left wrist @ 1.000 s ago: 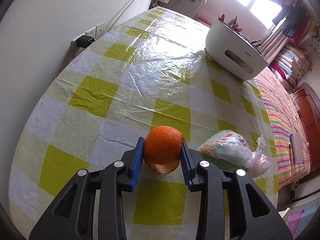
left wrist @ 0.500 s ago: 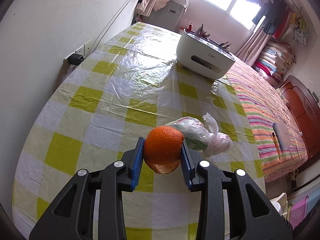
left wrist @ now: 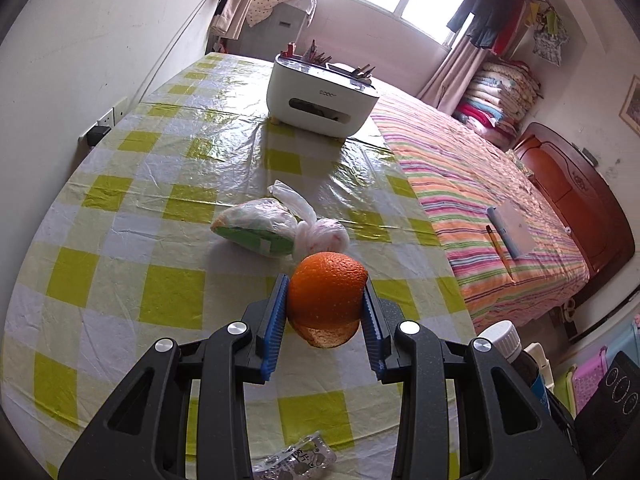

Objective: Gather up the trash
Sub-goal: 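Carry the orange with the left tool over the bin while the right tool carries the bottle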

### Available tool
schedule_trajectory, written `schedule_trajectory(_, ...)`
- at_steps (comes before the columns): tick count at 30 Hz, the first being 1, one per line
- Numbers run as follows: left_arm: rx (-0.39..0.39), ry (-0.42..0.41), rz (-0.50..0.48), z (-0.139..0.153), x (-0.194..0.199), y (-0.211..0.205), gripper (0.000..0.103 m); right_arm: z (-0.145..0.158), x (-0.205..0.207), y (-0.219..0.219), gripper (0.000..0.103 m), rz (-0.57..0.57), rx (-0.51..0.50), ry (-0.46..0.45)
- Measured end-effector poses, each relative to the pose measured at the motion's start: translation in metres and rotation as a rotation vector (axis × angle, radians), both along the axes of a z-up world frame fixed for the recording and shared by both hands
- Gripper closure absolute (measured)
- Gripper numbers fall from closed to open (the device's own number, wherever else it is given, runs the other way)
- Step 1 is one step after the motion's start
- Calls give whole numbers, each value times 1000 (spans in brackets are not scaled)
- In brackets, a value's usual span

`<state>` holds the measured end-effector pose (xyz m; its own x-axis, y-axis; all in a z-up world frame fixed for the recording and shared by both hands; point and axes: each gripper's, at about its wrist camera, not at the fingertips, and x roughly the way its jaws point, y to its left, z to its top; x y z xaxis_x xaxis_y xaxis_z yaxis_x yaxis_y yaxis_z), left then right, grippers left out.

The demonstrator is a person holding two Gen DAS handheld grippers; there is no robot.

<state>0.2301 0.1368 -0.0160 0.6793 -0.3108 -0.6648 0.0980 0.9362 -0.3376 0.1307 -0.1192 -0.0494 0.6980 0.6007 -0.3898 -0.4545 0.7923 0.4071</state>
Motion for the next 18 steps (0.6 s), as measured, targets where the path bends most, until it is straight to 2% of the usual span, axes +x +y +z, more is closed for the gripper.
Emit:
schedule_trajectory(11, 40, -30, -153, 0, -29, -80, 69, -4, -22, -51, 61, -215, 67, 11)
schedule_trajectory(18, 23, -35, -256, 3, -46, -128, 69, -8, -45, -86, 61, -395, 123, 14)
